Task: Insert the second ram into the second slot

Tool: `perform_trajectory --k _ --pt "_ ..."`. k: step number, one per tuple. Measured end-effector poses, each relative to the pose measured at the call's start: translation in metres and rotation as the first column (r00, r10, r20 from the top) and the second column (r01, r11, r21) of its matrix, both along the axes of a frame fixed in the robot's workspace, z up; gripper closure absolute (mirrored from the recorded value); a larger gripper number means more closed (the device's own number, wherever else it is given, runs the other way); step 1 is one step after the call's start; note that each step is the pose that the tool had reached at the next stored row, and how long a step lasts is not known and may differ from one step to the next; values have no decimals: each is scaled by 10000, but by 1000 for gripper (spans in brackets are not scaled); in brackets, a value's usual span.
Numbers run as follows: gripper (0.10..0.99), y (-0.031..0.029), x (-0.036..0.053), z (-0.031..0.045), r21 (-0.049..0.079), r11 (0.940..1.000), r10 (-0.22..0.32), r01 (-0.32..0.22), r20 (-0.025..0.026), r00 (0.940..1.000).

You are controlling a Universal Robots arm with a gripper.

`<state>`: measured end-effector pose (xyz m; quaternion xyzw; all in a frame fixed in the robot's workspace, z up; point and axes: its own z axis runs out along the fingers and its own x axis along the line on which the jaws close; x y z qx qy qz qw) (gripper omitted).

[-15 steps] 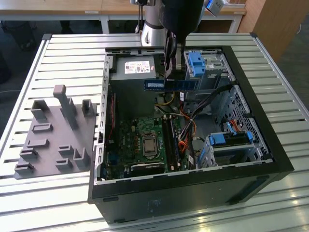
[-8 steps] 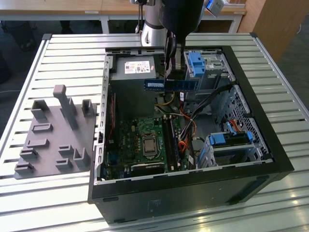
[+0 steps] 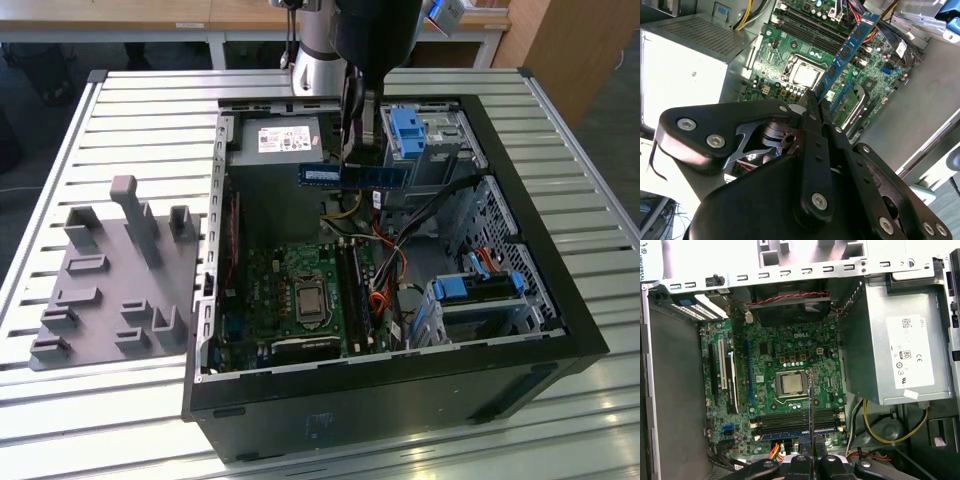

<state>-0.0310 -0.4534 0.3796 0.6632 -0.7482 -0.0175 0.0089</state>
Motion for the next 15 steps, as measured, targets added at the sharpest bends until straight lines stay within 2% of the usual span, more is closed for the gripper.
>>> perform_trajectory --k 15 --pt "949 0 0 0 0 9996 -283 283 0 9996"
